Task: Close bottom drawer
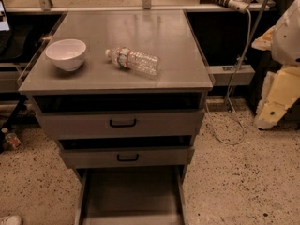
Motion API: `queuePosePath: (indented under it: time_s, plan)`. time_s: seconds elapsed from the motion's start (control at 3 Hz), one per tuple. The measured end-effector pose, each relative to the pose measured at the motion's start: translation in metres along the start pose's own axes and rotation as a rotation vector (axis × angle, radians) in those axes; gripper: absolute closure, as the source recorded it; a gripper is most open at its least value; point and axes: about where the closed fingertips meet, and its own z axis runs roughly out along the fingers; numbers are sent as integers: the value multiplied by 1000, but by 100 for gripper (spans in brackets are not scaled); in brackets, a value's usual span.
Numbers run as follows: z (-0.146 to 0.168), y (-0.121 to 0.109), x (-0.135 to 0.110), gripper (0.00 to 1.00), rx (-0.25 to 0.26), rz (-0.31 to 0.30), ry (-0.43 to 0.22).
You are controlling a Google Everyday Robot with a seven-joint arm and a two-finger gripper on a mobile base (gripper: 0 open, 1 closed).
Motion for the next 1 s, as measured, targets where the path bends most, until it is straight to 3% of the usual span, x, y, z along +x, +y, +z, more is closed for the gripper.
queuePosePath:
  time_s: [0.33, 1.0]
  plan:
    - [0, 0, 0, 0, 0, 0, 0]
    - [0, 0, 0, 42, 0, 0, 0]
